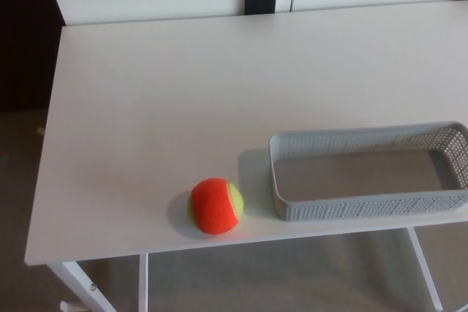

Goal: The robot walk towards a table in front and uses its left hand to pickup a tennis ball on the left side and put it in a container on the right hand side

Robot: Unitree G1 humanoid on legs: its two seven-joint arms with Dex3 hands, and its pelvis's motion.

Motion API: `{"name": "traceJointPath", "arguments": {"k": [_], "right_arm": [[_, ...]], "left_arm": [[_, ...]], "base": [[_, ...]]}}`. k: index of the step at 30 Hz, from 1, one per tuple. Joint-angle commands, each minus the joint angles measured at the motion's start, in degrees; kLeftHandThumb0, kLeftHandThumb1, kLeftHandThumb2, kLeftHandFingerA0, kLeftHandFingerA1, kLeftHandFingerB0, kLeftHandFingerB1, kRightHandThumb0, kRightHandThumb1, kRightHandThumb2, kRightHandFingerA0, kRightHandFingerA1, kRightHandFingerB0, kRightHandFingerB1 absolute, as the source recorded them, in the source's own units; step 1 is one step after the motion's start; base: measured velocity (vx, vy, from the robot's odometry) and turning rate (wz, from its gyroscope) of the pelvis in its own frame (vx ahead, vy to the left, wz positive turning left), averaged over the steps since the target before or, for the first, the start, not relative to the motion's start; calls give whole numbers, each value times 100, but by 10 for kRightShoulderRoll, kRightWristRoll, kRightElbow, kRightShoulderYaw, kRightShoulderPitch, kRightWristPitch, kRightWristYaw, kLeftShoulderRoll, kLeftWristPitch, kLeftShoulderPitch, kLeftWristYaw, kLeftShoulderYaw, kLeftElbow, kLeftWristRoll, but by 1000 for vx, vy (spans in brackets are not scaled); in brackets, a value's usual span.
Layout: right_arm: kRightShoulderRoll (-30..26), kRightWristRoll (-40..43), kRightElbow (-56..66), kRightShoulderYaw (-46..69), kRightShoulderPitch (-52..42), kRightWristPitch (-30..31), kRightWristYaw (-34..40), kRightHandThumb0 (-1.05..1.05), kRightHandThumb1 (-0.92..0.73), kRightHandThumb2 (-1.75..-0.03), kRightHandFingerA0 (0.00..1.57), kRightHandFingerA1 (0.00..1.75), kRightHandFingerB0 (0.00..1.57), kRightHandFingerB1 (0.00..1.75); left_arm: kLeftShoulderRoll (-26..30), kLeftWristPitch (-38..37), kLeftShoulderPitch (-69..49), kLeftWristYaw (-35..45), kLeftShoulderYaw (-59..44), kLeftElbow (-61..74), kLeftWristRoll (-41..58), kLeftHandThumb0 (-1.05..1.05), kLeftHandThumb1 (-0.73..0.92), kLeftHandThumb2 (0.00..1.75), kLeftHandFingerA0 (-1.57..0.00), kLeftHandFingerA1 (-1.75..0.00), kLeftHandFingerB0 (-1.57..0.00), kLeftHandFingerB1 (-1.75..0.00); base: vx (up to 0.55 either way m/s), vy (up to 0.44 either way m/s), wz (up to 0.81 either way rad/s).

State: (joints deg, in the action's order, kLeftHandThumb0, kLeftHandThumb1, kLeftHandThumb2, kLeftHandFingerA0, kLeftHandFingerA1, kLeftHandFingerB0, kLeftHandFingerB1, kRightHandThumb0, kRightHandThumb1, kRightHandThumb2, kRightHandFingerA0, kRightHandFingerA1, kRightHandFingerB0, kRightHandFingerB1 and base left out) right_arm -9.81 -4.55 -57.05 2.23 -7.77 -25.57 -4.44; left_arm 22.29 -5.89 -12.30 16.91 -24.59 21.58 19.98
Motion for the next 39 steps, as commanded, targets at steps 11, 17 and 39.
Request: {"name": "traceJointPath", "arguments": {"k": [11, 17, 39], "right_arm": [[-27, -36, 27, -23, -2, 17, 27, -61, -68, -60, 36, 78, 29, 47], [-29, -40, 25, -27, 3, 17, 27, -61, -68, -60, 36, 77, 30, 47], [-32, -61, 55, -40, 9, 23, 33, -61, -68, -61, 36, 77, 32, 52]], "left_arm": [[156, 181, 146, 99, 362, 111, -389, -31, 37, 55, -6, -27, -9, -24], [154, 200, 153, 91, 396, 106, -410, -32, 39, 54, -6, -27, -7, -24], [75, 269, 257, 42, 581, -6, -599, -39, 42, 54, -14, -31, -9, -24]], "base": [[0, 0, 0], [0, 0, 0], [0, 0, 0]]}}
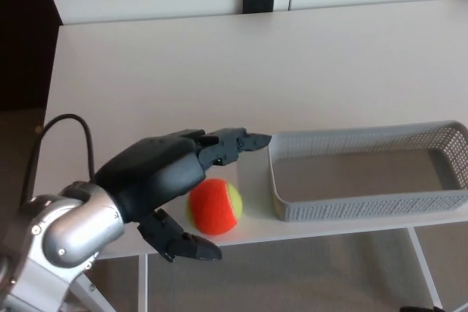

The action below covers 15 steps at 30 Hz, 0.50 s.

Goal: The robot walk towards a table in front and uses its left hand to pickup a tennis ball on the left side and put it in a container on the right hand side

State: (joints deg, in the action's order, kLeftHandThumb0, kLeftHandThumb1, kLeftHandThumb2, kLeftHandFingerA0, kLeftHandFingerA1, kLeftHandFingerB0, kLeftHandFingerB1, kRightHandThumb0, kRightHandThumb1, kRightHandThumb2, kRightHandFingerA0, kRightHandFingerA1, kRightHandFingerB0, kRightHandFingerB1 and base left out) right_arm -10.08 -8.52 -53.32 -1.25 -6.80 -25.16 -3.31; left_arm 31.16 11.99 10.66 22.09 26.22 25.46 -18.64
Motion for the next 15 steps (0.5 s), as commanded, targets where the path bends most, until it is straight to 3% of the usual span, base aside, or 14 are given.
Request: {"name": "traceJointPath", "arguments": {"k": [1, 2, 7, 15], "right_arm": [[-30, -21, 18, -5, -1, 19, 22, -61, -68, -61, 36, 77, 32, 52], [-31, -25, 20, -7, -1, 19, 23, -61, -69, -61, 35, 79, 32, 53], [-34, -32, 29, -13, 0, 22, 23, -62, -69, -61, 36, 79, 32, 52], [-34, -32, 35, -14, 1, 25, 24, -61, -67, -61, 36, 79, 33, 53]], "left_arm": [[-14, 92, 28, -9, 74, -45, -215, -39, 42, 54, -14, -31, -9, -24], [-19, 86, 27, -25, 81, -53, -230, -24, 26, 82, -2, -48, 0, -47], [-34, 64, 20, -74, 99, -76, -277, -24, 26, 81, -2, -48, 0, -47], [-44, 59, 22, -81, 109, -98, -305, -24, 28, 83, -3, -48, 0, -47]], "base": [[0, 0, 0], [0, 0, 0], [0, 0, 0], [0, 0, 0]]}}
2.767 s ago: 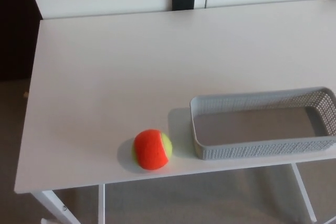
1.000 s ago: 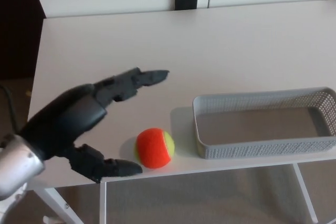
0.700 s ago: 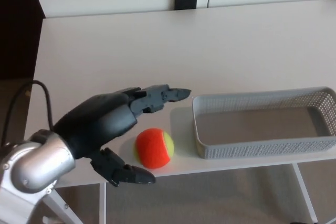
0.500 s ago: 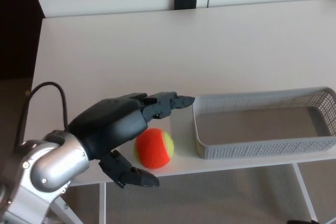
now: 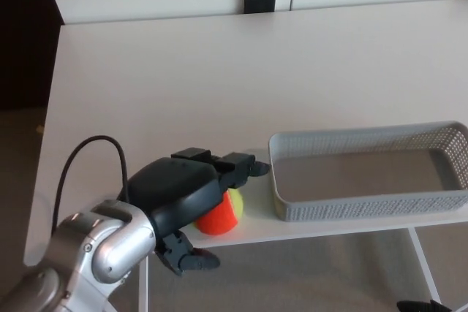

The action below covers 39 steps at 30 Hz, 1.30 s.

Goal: The robot walk towards a table in front and uses its left hand to pickup a tennis ball on the left side and put it in a container on the right hand side

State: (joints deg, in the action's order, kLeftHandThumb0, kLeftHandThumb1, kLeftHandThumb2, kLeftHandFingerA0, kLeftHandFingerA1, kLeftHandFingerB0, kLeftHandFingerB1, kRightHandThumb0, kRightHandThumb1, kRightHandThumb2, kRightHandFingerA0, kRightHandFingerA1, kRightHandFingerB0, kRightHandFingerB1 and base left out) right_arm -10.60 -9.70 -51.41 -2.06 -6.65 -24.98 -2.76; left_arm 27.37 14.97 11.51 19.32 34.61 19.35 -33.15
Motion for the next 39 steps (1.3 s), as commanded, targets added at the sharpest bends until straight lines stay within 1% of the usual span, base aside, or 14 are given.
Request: {"name": "traceJointPath", "arguments": {"k": [1, 2, 3, 8, 13, 14, 18, 19, 24, 26, 27, 29, 32, 39], "right_arm": [[-28, -20, 16, -5, 3, 27, 17, -62, -67, -61, 37, 78, 33, 53], [-29, -19, 16, -5, 7, 30, 15, -62, -67, -61, 37, 78, 33, 53], [-29, -19, 15, -6, 9, 31, 15, -62, -66, -61, 37, 78, 32, 53], [-28, -27, 8, -12, 23, 40, 20, -64, -66, -62, 37, 78, 32, 54], [-28, -22, 9, -12, 13, 35, 21, -64, -66, -62, 36, 78, 32, 54], [-29, -25, 11, -15, 12, 35, 22, -65, -66, -63, 36, 79, 32, 55], [-32, -28, 14, -20, 11, 36, 24, -65, -66, -63, 36, 79, 32, 55], [-32, -27, 15, -21, 12, 39, 22, -62, -67, -62, 36, 77, 34, 54], [-34, -28, 17, -23, 12, 39, 22, -62, -67, -62, 36, 77, 33, 54], [-30, -23, 21, -20, 19, 47, 23, -62, -67, -62, 37, 79, 35, 55], [-30, -23, 22, -21, 18, 48, 22, -66, -66, -63, 36, 80, 32, 53], [-30, -23, 24, -21, 17, 49, 21, -66, -66, -63, 36, 80, 32, 53], [-31, -22, 28, -21, 17, 50, 18, -66, -68, -60, 32, 74, 33, 53], [-36, -31, 36, -27, 23, 53, 20, -66, -68, -62, 36, 76, 35, 53]], "left_arm": [[-7, 29, 16, -54, 25, -41, -163, -41, 40, 59, -19, -37, -12, -31], [-9, 28, 18, -55, 25, -45, -168, -41, 40, 59, -19, -37, -12, -31], [-10, 26, 19, -56, 24, -48, -170, -23, 29, 83, -5, -49, -2, -47], [-15, 9, 18, -78, 19, -67, -182, -21, 29, 84, -10, -50, -6, -49], [-26, 2, 8, -92, 20, -73, -200, -21, 28, 84, -10, -50, -7, -49], [-28, -1, 4, -102, 21, -76, -207, -21, 30, 86, -12, -51, -10, -50], [-35, -7, -1, -119, 19, -82, -222, -21, 30, 86, -12, -51, -10, -50], [-39, -13, -4, -132, 15, -85, -220, -42, 40, 61, -27, -41, -16, -33], [-46, -18, -8, -138, 10, -88, -227, -43, 40, 62, -27, -41, -16, -33], [-56, -18, -3, -136, 5, -96, -219, -41, 40, 62, -27, -41, -19, -34], [-59, -16, -8, -135, 8, -95, -225, -42, 40, 62, -29, -41, -18, -34], [-61, -17, -9, -135, 7, -95, -228, -42, 40, 62, -29, -41, -18, -34], [-67, -14, -15, -136, 15, -98, -242, -43, 39, 62, -32, -42, -19, -34], [-79, -17, -23, -127, 13, -107, -242, -45, 39, 62, -32, -43, -18, -34]], "base": [[0, 0, 0], [0, 0, 0], [0, 0, 0], [0, 0, 0], [0, 0, 0], [0, 0, 0], [0, 0, 0], [0, 0, 0], [0, 0, 0], [0, 0, 0], [0, 0, 0], [0, 0, 0], [0, 0, 0], [0, 0, 0]]}}
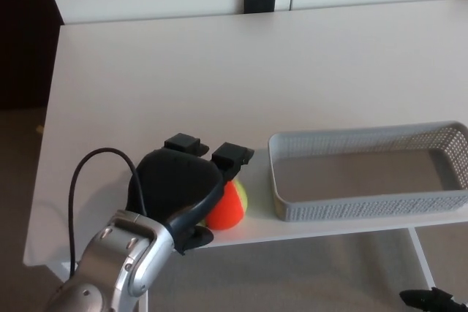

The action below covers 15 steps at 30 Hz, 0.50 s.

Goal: The robot walk towards a table in front and uses its left hand to pickup a tennis ball on the left side and put it in a container on the right hand side

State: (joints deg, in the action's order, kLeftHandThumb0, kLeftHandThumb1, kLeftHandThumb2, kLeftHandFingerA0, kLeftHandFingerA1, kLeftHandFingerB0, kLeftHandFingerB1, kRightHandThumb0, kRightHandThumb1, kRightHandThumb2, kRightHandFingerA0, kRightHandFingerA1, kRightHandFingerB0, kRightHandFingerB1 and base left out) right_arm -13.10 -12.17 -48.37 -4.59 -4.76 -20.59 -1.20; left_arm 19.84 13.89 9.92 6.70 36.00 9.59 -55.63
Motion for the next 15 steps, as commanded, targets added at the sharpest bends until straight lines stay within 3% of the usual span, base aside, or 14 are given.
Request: {"name": "traceJointPath", "arguments": {"k": [1, 4, 5, 6, 9, 10, 11, 12, 13, 15], "right_arm": [[-12, -6, 7, -2, 5, 8, 3, -67, -68, -61, 35, 77, 33, 53], [-13, -2, 7, -2, 6, 7, -2, -67, -67, -62, 34, 77, 32, 53], [-13, -3, 6, -2, 8, 7, -2, -67, -67, -62, 34, 78, 33, 53], [-13, -4, 4, -3, 10, 6, -1, -65, -67, -62, 34, 77, 32, 53], [-13, -6, 2, -4, 13, 4, 0, -65, -67, -62, 33, 79, 32, 54], [-14, -5, 0, -4, 13, 2, -2, -66, -67, -62, 35, 81, 33, 55], [-13, -4, 2, -4, 12, 3, -4, -67, -66, -62, 35, 79, 33, 55], [-12, -3, 5, -4, 12, 6, -4, -67, -66, -62, 35, 79, 33, 55], [-13, -5, 7, -5, 12, 6, -3, -67, -67, -63, 35, 80, 33, 55], [-13, -3, 11, -4, 12, 6, -3, -67, -66, -63, 34, 81, 33, 56]], "left_arm": [[-8, 0, -6, 10, -1, -10, -18, -45, 39, 62, -29, -42, -17, -34], [-14, 18, -1, 47, 3, -7, -28, -47, 40, 64, -33, -43, -17, -34], [-16, 28, 4, 71, 5, -6, -34, -40, 48, 55, -46, -41, -23, -29], [-18, 31, 10, 91, 5, -7, -30, -22, 54, 56, -82, -82, -40, -34], [-23, 45, 33, 153, 11, -18, -31, -16, 60, 58, -82, -91, -48, -38], [-25, 54, 50, 186, 20, -32, -39, -13, 60, 58, -80, -59, -62, -43], [-25, 56, 58, 198, 24, -40, -45, -15, 59, 57, -80, -71, -67, -46], [-25, 55, 59, 194, 25, -44, -48, -15, 59, 57, -80, -71, -67, -46], [-23, 47, 58, 178, 24, -50, -48, -23, 63, 57, -73, -115, -67, -45], [-19, 30, 52, 132, 22, -63, -47, -25, 65, 58, -74, -119, -68, -45]], "base": [[0, 0, 0], [0, 0, 0], [0, 0, 0], [0, 0, 0], [0, 0, 0], [0, 0, 0], [0, 0, 0], [0, 0, 0], [0, 0, 0], [0, 0, 0]]}}
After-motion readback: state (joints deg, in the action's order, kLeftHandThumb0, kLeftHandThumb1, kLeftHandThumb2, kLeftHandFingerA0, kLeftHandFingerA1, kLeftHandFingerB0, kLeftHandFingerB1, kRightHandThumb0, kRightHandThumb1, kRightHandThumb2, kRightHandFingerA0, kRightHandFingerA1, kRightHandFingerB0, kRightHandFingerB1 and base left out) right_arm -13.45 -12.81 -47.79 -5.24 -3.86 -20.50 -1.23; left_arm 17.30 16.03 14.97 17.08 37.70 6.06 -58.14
